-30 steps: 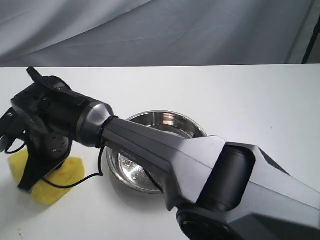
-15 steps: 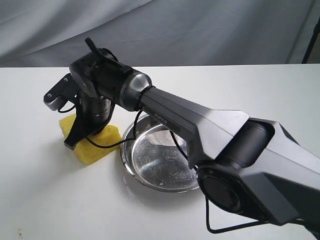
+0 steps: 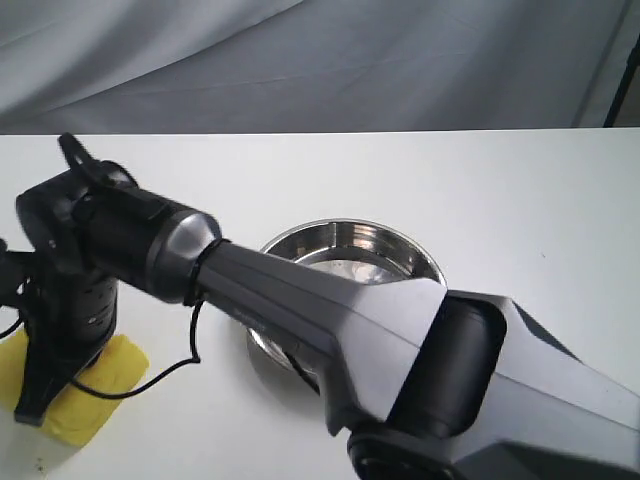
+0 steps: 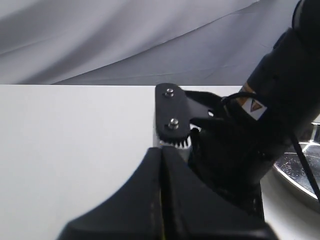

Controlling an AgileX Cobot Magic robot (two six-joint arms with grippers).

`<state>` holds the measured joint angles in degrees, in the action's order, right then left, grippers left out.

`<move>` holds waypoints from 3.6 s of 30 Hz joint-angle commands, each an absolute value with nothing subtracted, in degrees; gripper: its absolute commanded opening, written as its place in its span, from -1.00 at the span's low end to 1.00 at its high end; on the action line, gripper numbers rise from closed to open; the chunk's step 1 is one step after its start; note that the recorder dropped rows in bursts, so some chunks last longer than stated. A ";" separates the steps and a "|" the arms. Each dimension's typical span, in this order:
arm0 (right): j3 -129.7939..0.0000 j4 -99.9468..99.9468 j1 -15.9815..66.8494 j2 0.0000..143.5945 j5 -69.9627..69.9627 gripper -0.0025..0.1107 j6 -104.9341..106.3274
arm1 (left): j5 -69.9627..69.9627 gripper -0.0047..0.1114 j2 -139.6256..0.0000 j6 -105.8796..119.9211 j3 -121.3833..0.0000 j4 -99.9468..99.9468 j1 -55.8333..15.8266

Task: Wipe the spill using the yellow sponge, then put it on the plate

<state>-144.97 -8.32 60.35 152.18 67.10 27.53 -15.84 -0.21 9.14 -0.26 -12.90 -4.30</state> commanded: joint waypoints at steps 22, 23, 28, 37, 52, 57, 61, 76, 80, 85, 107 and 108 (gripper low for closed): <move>-144.44 5.32 47.22 153.05 66.52 -0.96 9.65 | -15.22 -0.92 0.00 9.06 0.00 -12.92 -4.61; -144.44 3.68 47.22 153.05 66.56 -0.96 11.23 | -15.22 -0.92 0.00 9.06 0.00 -12.92 -4.61; -144.44 -8.64 49.38 153.05 66.03 -0.96 19.38 | -15.22 -0.92 0.00 9.06 0.00 -12.92 -4.61; -144.44 -13.03 58.14 153.05 69.03 -0.96 27.47 | -15.22 -0.92 0.00 9.06 0.00 -12.92 -4.61; -144.44 13.68 59.52 153.25 68.97 -0.96 10.89 | -15.22 -0.92 0.00 9.06 0.00 -12.92 -4.61; -144.44 13.58 51.81 153.39 68.04 -0.96 5.04 | -15.22 -0.92 0.00 9.06 0.00 -12.92 -4.61; -144.44 9.54 47.51 153.48 67.28 -0.96 4.53 | -15.22 -0.92 0.00 9.06 0.00 -12.92 -4.61; -144.44 -6.08 64.75 153.48 69.96 -0.96 22.29 | -15.22 -0.92 0.00 9.06 0.00 -12.92 -4.61; -144.44 8.88 67.13 153.48 69.96 -0.96 18.37 | -15.22 -0.92 0.00 9.06 0.00 -12.92 -4.61; -144.44 12.63 60.09 153.48 69.96 -0.96 15.11 | -15.22 -0.92 0.00 9.06 0.00 -12.92 -4.61; -144.44 -6.64 53.56 153.48 68.16 -0.96 20.42 | -15.22 -0.92 0.00 9.06 0.00 -12.92 -4.61; -144.44 -6.82 54.68 153.48 68.81 -0.96 21.19 | -15.22 -0.92 0.00 9.06 0.00 -12.92 -4.61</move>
<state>-144.97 -0.99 50.68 152.43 66.34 17.81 -15.84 -0.21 9.14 -0.26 -12.90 -4.30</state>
